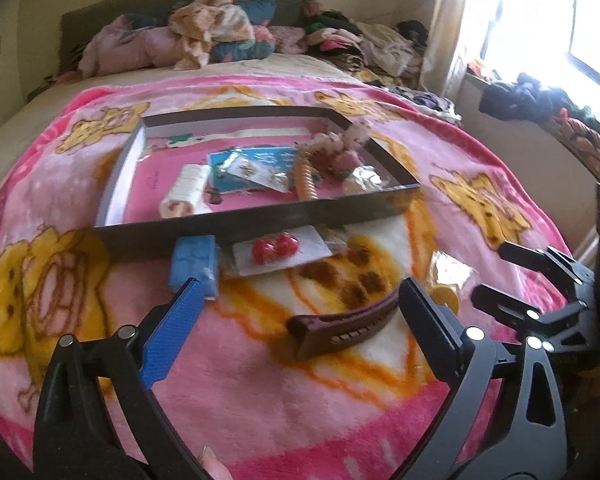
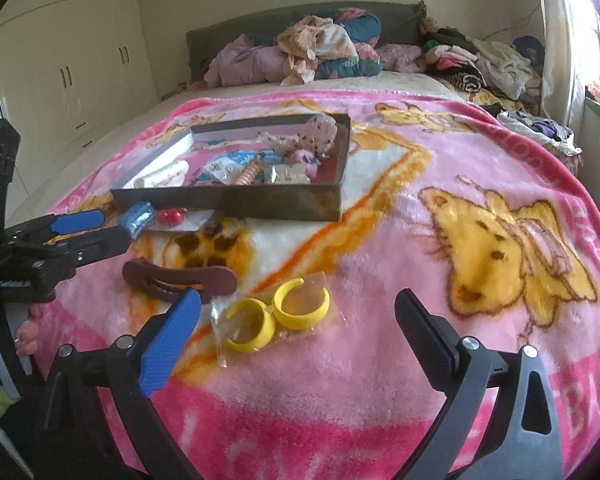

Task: Organize jewelry
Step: 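Grasp the brown claw clip with the left tool while the right tool grasps the bagged yellow bangles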

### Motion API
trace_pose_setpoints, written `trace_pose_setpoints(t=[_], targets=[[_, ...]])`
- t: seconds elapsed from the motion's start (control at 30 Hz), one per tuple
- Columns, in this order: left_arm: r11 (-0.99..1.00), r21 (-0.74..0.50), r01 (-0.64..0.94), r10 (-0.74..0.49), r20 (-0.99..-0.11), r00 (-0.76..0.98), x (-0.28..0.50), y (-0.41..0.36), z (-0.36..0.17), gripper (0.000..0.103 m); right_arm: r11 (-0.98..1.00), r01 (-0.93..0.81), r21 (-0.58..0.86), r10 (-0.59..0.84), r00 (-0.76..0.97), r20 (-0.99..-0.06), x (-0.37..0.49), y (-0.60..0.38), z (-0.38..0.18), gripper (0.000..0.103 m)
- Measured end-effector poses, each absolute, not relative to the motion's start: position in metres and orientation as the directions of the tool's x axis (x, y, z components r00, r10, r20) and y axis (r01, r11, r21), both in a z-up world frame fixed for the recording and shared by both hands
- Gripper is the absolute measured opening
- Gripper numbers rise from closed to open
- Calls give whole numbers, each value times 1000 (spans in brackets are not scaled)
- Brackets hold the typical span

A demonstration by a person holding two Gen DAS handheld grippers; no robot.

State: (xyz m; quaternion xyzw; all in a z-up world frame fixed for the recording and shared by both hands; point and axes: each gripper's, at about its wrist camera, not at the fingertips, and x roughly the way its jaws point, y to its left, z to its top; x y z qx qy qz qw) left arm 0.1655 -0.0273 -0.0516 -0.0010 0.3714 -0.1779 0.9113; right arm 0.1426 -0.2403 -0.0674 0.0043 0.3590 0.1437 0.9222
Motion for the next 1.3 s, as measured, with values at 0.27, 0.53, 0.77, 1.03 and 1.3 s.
trace_pose_setpoints(t=[0.27,0.53,0.77,1.03,1.3], targets=[[906,-97,412,-352,-711,609,171,-42,-64,78,947,-309,85,277,655,-703,151,-233,-87,96],[857,-61,512,-376,-753,540,182,-59,-82,73,938,-342,54,271,625,-732,170,-224,-101,96],[825,-18,564,-367,-777,511,188,-70,-93,66,934,-353,47,270,618,-738,171,-226,-103,80],[813,-31,581,-388,-772,503,182,-70,-90,42,930,-334,156,340,615,-712,166,-242,-94,45],[811,-23,585,-381,-778,499,168,-74,-91,13,926,-336,171,355,626,-695,159,-244,-86,38]])
